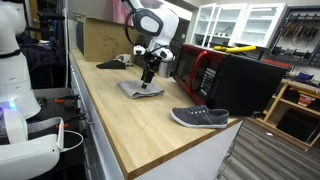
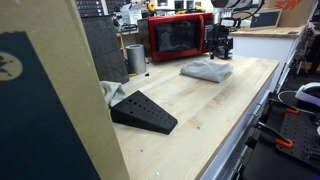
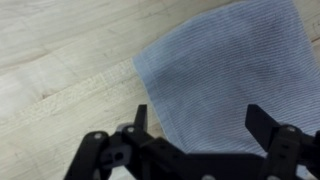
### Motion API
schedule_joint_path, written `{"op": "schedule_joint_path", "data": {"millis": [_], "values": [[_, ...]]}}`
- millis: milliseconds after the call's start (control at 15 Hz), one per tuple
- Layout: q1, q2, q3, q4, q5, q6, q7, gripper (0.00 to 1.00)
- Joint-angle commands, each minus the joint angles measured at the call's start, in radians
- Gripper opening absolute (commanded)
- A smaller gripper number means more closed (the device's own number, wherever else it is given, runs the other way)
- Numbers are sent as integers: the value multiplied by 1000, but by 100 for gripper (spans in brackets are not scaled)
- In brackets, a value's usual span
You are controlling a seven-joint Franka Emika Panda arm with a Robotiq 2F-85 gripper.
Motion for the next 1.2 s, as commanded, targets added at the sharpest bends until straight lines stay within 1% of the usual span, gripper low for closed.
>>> {"op": "schedule_joint_path", "data": {"millis": [0,333,400,467,800,1067,1133], "values": [[-12,114,14,109,-3,-23,-40,100],[-21,214,21,172,-8,-34,-58,100],[-25,230,24,179,-1,-37,-66,75],[-28,241,26,184,2,-41,-69,74],[-37,224,39,192,15,-102,-82,37],[-28,160,33,161,-31,-141,-97,5],[-24,144,29,152,-49,-152,-97,0]]}}
